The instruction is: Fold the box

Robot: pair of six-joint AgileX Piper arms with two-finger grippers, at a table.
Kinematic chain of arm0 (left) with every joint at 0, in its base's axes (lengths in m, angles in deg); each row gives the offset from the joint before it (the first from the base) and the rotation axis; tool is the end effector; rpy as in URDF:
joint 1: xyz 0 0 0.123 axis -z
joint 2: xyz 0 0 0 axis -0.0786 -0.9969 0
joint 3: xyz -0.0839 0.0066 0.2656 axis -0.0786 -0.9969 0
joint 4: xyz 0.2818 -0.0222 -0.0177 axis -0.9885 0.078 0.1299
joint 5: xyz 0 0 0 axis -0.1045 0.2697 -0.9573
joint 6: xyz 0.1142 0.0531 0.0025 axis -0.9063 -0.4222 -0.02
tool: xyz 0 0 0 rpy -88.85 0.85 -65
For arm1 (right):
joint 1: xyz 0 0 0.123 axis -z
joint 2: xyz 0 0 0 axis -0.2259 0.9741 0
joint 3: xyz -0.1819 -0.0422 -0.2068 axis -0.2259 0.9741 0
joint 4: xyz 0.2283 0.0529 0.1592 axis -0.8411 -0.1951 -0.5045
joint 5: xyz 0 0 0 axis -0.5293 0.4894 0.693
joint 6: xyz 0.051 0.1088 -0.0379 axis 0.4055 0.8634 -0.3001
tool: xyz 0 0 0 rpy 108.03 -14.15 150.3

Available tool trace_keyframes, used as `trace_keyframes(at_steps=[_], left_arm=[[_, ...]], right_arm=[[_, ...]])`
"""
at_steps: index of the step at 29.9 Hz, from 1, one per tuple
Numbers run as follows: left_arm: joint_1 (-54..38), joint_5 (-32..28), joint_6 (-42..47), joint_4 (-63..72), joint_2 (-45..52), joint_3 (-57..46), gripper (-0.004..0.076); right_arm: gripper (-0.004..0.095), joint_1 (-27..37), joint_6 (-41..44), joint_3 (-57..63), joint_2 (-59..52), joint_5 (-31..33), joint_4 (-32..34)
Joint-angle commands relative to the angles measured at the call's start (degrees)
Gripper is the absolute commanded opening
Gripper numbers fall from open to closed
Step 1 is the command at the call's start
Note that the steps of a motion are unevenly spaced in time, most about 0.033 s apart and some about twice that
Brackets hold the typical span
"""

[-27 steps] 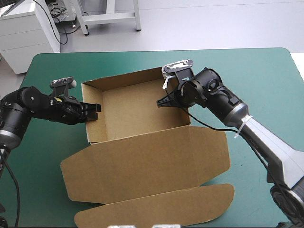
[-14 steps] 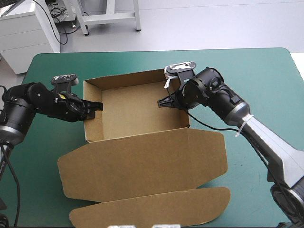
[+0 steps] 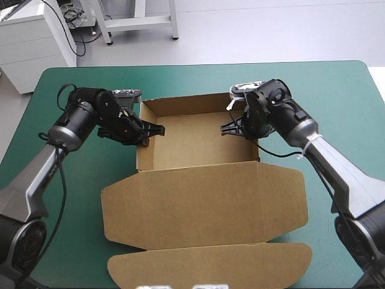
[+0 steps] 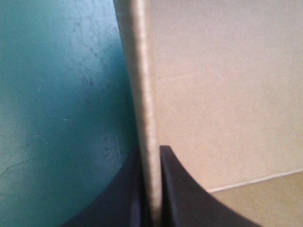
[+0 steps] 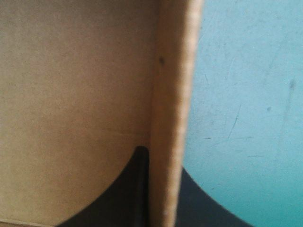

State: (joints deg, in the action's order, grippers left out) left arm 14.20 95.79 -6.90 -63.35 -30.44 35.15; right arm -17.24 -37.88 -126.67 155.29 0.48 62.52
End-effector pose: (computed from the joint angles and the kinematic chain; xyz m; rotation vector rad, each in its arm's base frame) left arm 0.3645 -0.1476 0.2858 0.1671 2.7828 -0.4012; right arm 0.3657 0.1919 0.3012 -0.2719 2.7111 0.0308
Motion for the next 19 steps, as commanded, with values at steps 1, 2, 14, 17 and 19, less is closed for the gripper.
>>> trace_keyframes(at_steps=[1,2,14,17,19], left_arm=[[0.47,-2.56,-1.52,-0.85,-0.59,1.94,-0.0008],[0.47,-2.56,-1.52,-0.85,-1.5,1.94,-0.0008],[0.47,-4.12,-2.93,-3.21,-6.9,1.94,-0.0008],[0.47,-4.94,-4.07,-3.0,-7.0,1.94,-0.0008],[0.47,-5.31,-4.38,-3.0,-7.0,1.94,-0.0003]], right_arm=[[-0.0015,1.13,-4.0,-1.78,0.73,0.99,-4.31],[-0.0015,1.13,-4.56,-1.78,1.54,-0.07,-6.28],[-0.0014,1.13,-6.75,-1.78,9.29,-3.33,-7.59],[0.0002,1.13,-8.61,-1.78,9.85,-2.92,-7.48],[0.0073,1.13,-8.72,-1.78,9.85,-2.01,-5.73]])
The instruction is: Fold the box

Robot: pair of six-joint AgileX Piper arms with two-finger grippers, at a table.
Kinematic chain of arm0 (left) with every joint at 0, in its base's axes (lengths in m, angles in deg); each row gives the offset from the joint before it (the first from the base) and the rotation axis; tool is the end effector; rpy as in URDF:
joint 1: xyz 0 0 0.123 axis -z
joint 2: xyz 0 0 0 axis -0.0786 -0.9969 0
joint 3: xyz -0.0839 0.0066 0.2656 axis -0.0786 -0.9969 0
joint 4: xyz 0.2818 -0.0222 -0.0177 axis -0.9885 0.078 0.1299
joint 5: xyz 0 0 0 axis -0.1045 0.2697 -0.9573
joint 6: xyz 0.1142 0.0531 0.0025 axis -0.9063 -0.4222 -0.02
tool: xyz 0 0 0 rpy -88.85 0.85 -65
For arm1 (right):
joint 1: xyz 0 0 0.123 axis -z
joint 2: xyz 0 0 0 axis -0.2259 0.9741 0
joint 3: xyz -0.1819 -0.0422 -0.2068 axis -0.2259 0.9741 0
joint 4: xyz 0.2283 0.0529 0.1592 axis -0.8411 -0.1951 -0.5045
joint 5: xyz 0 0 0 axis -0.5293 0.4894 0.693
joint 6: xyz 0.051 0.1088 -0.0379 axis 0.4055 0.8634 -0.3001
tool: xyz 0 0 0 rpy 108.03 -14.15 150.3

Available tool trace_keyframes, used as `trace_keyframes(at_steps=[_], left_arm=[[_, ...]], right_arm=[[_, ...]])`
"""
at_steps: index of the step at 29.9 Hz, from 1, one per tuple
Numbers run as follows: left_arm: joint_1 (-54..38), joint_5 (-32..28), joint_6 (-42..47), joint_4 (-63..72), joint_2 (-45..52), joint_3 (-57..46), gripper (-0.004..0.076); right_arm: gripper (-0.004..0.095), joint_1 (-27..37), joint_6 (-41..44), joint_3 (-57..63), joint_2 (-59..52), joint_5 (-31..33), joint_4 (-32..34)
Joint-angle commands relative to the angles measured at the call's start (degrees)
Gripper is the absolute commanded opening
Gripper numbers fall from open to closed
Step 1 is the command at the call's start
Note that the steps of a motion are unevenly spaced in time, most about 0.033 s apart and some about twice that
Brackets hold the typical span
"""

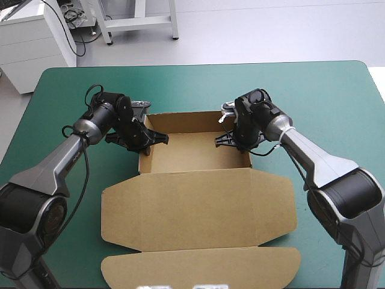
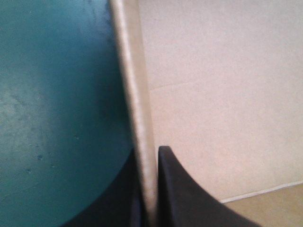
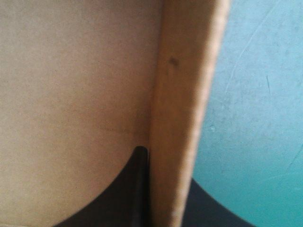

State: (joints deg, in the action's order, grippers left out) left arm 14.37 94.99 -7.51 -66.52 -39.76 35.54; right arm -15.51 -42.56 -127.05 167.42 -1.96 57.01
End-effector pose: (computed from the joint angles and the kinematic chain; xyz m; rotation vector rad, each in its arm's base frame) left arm 0.3886 -0.1504 0.2215 0.1980 2.9176 -0.2831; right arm 0.3960 0.2072 0.2124 -0.3526 2.8891 0.0414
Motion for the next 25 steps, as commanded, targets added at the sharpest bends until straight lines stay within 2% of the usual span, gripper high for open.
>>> trace_keyframes(at_steps=[1,4,7,12,15,20,25], left_arm=[[0.3,-4.5,-3.75,0.17,2.32,1.56,0.0003],[0.3,-4.5,-4.0,0.17,2.32,1.56,0.0051],[0.3,-4.32,-4.0,-0.05,2.32,1.56,0.015],[0.3,-4.43,-4.0,-0.05,2.32,1.56,0.0421],[0.3,-4.53,-4.0,-0.45,2.32,1.56,0.0533],[0.3,-3.02,-4.0,-2.91,2.43,3.74,0.0544],[0.3,0.71,-4.0,-2.95,2.53,11.61,0.0545]], right_arm=[[0.0154,-0.6,-3.92,-1.39,-2.28,1.14,1.35],[0.0343,-0.6,-3.92,-1.39,-2.28,3.34,5.99],[0.0437,-0.6,-3.63,-2.28,-2.28,4.81,9.59],[0.0472,-0.6,-1.06,-5.78,-2.38,4.81,8.29],[0.0472,-0.6,-0.46,-6.83,-2.38,4.81,7.74],[0.0471,-0.6,-0.46,-7.43,-2.38,4.81,6.45],[0.0471,-0.6,-0.46,-9.51,-4.44,4.81,7.17]])
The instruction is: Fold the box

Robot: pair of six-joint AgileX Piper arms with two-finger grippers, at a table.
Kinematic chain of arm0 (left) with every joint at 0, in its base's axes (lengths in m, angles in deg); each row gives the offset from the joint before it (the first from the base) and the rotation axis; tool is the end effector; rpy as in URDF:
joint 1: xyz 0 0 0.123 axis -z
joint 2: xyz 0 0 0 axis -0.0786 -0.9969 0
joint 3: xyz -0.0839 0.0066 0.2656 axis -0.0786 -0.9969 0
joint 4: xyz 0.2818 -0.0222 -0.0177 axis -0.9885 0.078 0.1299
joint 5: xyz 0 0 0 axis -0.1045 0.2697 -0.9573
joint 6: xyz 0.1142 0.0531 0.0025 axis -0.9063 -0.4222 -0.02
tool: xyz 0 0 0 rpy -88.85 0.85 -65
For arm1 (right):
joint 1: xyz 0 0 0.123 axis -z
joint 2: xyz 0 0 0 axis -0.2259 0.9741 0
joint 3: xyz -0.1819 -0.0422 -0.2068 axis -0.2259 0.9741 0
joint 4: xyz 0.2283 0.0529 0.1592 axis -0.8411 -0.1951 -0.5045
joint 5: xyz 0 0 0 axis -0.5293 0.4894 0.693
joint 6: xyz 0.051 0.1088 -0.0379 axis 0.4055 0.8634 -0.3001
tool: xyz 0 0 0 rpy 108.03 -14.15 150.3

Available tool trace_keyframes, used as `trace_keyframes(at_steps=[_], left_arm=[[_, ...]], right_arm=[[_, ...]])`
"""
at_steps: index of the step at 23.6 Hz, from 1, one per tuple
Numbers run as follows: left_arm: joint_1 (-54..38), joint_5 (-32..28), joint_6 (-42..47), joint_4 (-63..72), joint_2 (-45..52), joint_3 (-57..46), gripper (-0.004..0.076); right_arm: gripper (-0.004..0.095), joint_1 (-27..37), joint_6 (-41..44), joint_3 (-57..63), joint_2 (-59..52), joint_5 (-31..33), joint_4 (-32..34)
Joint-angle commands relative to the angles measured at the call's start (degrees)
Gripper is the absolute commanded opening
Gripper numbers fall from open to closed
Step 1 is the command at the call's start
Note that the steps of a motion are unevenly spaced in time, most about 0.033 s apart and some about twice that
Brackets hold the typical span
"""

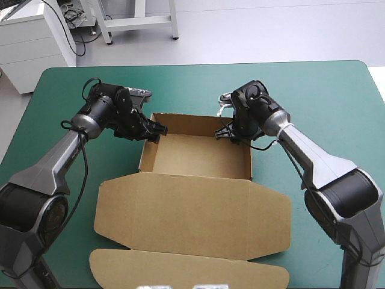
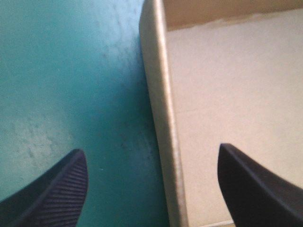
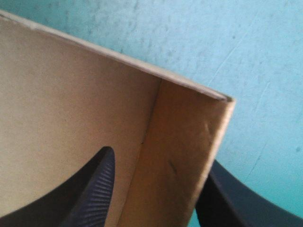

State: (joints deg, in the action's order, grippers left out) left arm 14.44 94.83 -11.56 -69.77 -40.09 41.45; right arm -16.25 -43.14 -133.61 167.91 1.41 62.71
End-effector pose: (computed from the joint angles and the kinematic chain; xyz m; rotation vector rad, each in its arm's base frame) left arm 0.4054 -0.1499 0.2512 0.3224 2.7954 -0.2192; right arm 0.4074 0.2066 0.2439 -0.3969 2.8016 -0.0648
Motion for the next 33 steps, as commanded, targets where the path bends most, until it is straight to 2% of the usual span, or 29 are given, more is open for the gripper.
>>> trace_keyframes(at_steps=[1,6,10,14,15,18,20,22,27,33], left_arm=[[0.23,1.55,0.05,0.3,2.99,7.86,0.0545],[0.23,5.42,0.05,0.21,3.21,19.09,0.0544],[0.23,9.92,1.2,0.31,3.32,27.82,0.051],[0.23,9.92,1.2,0.53,8.74,31.48,0.0387],[0.1,9.92,1.2,-1.8,11.6,31.11,0.0342],[0.1,9.92,1.1,-8.34,16.75,31.07,0.0281],[0.1,9.92,0.33,-8.84,21.06,30.77,0.0156],[0.1,9.92,-1.59,-8.84,25.01,28.53,-0.0004],[0.1,9.81,-3.6,-10.96,36.19,11.98,-0.0008],[0.1,8.84,-3.84,-12.28,47.98,-7.44,-0.0008]], right_arm=[[0.0471,0.14,-0.44,-3.78,-5.64,1.44,1.88],[0.0471,0.14,-2.8,-9.13,-9.69,1.44,2.45],[0.0471,0.14,1.82,-12.25,-13.07,1.44,0.99],[0.0472,1.47,1.4,-12.41,-17.88,1.54,1.7],[0.0472,3.06,1.4,-12.28,-19.34,1.52,-0.91],[0.0472,7.0,1.4,-8.94,-21.15,1.52,-6.78],[0.0471,8.94,1.17,-3.3,-21.86,1.52,-10.39],[0.0471,8.94,1.17,0.86,-21.71,1.42,-11.99],[0.0471,8.94,1.17,3.84,-17.94,1.42,-15.7],[0.0471,8.94,0.03,4.07,-13.46,1.42,-16.02]])
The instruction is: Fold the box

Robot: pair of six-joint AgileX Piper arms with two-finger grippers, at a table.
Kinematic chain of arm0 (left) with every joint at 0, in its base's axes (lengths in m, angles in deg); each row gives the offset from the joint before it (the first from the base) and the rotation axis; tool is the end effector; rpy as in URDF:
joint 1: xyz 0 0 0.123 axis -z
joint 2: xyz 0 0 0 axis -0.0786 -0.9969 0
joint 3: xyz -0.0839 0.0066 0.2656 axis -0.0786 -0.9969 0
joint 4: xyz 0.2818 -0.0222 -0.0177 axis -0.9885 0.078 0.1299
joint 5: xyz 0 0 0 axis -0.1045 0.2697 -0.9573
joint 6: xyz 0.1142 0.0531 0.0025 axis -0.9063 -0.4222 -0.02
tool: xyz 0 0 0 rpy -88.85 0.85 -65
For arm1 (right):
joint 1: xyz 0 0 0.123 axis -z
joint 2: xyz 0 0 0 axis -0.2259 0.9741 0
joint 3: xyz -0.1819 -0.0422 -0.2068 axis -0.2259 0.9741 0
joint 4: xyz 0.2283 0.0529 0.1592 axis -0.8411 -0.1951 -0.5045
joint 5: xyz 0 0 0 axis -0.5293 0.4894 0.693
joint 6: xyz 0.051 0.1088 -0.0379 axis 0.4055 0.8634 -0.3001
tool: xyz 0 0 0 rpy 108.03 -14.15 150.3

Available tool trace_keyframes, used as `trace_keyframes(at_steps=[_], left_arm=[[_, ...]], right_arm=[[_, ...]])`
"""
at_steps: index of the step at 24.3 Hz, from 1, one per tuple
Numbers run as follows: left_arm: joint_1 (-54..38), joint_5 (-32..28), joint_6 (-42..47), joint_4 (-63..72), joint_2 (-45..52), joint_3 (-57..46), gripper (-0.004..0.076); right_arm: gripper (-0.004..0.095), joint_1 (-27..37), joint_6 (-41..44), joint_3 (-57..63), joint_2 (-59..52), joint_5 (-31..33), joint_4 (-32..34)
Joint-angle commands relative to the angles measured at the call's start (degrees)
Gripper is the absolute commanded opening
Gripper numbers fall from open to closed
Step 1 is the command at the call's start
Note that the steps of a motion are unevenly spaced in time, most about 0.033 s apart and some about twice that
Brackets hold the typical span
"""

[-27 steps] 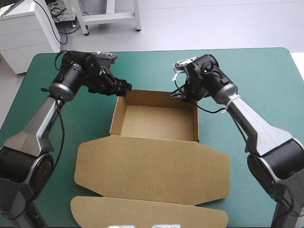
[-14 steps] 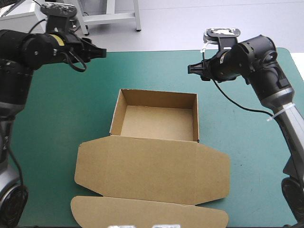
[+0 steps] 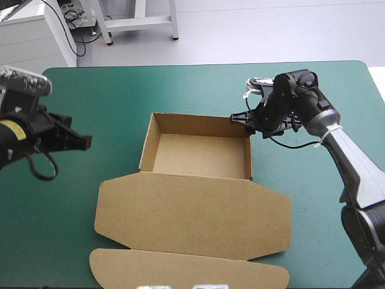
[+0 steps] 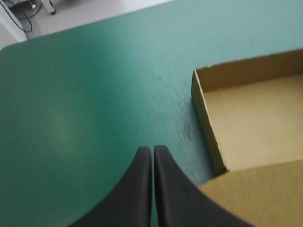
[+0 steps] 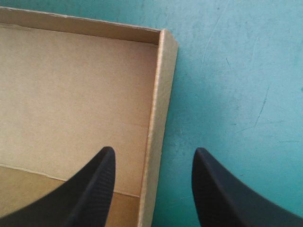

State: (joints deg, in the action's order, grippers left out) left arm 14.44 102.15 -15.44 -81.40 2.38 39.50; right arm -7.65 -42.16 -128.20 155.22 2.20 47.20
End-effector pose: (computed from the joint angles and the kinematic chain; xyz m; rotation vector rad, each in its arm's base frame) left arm 0.2193 -0.0610 0.4850 0.3358 2.1864 -0.0487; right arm 0.3800 0.1573 0.3083 -0.0919 2.7920 0.3165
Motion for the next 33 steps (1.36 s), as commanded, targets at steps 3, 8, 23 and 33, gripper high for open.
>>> trace_keyframes(at_steps=[3,8,23,33], left_arm=[[0.1,0.26,0.04,-0.38,13.9,-15.89,-0.0008],[0.1,-0.81,0.04,0.6,24.33,-28.5,-0.0008],[0.1,-5.2,0.69,0.66,43.87,-59.86,-0.0008],[0.1,-5.67,1.56,0.66,43.98,-60.88,-0.0008]], right_arm=[[0.0471,0.34,-0.92,-1.34,2.46,0.64,-0.73],[0.0471,0.06,-2.62,-1.34,6.73,0.64,-3.91],[-0.0009,-0.53,-2.34,-1.45,8.84,0.64,-0.47],[-0.0009,13.87,-6.93,-1.53,2.11,0.64,5.09]])
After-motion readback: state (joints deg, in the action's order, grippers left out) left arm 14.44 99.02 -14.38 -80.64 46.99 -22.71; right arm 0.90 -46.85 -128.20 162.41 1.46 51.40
